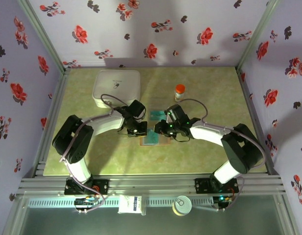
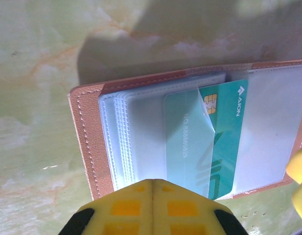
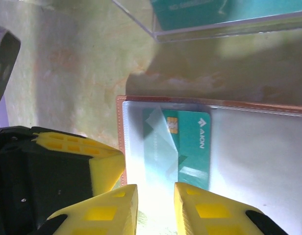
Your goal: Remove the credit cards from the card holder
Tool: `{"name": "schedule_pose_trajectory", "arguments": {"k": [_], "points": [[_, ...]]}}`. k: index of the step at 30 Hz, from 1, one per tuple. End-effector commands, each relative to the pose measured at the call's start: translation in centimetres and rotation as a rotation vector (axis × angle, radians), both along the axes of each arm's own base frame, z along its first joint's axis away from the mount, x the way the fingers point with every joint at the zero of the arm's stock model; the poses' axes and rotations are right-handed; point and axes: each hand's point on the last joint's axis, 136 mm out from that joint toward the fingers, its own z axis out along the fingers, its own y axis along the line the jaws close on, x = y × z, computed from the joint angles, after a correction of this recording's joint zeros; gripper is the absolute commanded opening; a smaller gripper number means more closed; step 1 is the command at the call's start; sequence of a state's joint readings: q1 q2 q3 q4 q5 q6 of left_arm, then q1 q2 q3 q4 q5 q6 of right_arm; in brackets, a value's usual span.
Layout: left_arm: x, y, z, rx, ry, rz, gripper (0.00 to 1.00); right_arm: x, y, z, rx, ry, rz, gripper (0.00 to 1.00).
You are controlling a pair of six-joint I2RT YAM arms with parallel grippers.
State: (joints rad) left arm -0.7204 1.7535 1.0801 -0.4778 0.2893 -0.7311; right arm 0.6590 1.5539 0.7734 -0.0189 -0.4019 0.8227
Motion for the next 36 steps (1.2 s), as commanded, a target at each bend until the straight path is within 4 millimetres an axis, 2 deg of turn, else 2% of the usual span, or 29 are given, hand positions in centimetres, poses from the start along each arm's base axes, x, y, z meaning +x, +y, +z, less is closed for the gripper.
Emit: {"name": "schedule_pose_trajectory", "arguments": {"k": [1,5,15,25,29,36], "points": [[-0.2,-1.3,0.7,-0.049,0.008,-0.003,0.00,-0.4,-0.2,-0.7,0.019,0.044,-0.005,0.28],[-0.1,-1.8,0.0,-0.050,0.011,-0.013,0.00,-0.4,-0.4,-2.0,0.002,0.080,-0.012,0.28],[-0.6,-0.6,-2.4,0.016,0.045,0.002,0.00,-0.6,-0.4,-4.4,0.006,0.133,-0.004,0.27],[-0.9,0.2,-2.9,0.065,0.056,-0.007,0.00,-0.1,0.9,-3.2,0.116,0.123,-0.001,0.18],[-1.0,0.5,-2.9,0.073,0.050,-0.010,0.00,-0.1,0.3,-3.2,0.090,0.115,-0.012,0.12],[-0.9,0.8,-2.6,0.076,0.038,-0.009,0.00,-0.5,-1.6,-3.0,-0.009,0.095,-0.016,0.08]]}}
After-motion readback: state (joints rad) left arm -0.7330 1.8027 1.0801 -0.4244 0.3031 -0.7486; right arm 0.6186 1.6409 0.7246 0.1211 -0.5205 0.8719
